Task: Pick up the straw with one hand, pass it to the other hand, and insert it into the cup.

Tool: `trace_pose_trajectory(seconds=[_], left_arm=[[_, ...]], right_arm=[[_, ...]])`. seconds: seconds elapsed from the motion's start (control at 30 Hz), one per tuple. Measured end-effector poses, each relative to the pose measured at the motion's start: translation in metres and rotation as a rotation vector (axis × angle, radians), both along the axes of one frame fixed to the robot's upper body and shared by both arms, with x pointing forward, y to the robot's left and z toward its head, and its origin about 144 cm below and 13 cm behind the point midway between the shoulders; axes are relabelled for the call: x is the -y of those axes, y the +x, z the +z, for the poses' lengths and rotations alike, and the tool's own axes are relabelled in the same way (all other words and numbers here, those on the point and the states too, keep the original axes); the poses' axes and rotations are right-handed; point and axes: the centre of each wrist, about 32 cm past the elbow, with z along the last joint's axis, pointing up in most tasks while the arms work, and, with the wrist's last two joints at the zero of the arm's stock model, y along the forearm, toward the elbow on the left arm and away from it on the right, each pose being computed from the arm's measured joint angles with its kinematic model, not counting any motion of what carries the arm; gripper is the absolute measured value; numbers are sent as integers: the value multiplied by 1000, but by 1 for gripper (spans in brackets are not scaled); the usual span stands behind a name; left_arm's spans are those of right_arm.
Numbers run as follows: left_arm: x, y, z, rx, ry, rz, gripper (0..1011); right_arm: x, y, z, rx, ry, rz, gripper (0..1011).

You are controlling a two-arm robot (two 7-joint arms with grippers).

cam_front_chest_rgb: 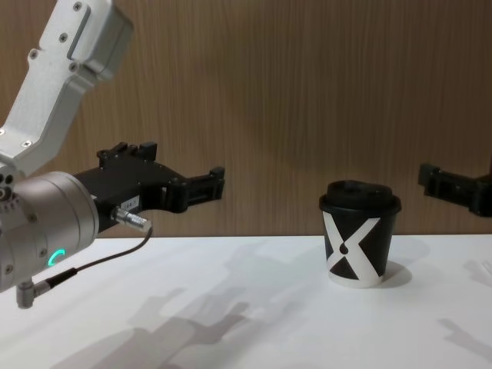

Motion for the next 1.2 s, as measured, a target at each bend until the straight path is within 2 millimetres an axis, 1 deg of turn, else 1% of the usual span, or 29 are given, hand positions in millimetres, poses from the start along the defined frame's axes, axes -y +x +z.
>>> trace_pose_trajectory(seconds=[1.2], left_arm=[[0,0,0,0,0,0,1002]], right_arm=[[0,0,0,0,0,0,1001]])
